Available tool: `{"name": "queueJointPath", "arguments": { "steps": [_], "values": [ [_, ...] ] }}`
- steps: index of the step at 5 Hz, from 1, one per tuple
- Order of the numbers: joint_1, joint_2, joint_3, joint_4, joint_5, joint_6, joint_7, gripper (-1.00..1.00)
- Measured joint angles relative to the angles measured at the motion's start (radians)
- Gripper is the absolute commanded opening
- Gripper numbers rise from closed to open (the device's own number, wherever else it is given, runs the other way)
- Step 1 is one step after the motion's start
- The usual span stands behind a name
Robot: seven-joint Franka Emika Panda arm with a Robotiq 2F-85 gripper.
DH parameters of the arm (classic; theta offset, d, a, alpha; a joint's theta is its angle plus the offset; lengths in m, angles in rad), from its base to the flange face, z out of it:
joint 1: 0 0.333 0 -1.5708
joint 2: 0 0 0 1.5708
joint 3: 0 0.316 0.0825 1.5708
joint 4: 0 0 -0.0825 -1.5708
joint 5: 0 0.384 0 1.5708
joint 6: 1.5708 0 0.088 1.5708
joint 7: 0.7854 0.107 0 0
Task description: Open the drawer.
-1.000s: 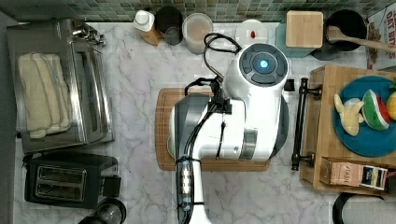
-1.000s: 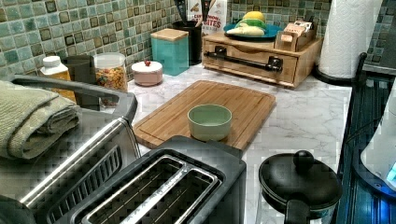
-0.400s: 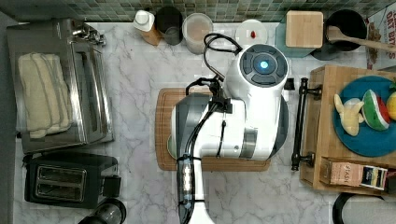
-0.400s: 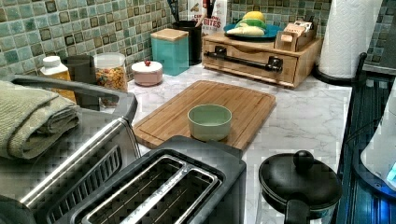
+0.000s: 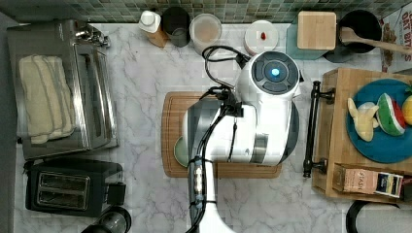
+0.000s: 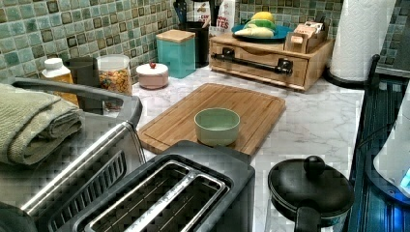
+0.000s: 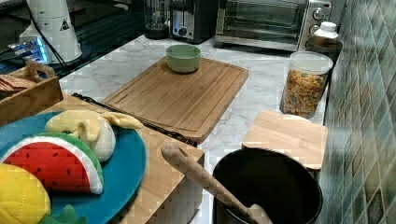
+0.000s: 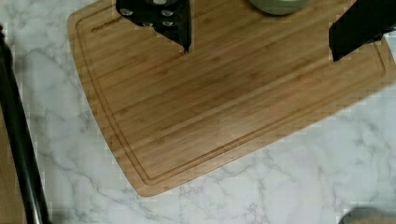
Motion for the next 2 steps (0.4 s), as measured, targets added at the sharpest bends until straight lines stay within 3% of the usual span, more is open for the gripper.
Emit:
{"name": "queueJointPath", "arguments": {
  "steps": [2],
  "values": [
    [-0.061, 0.075, -0.006, -0.003, -0.120, 0.019, -0.111, 1.00]
  ]
}}
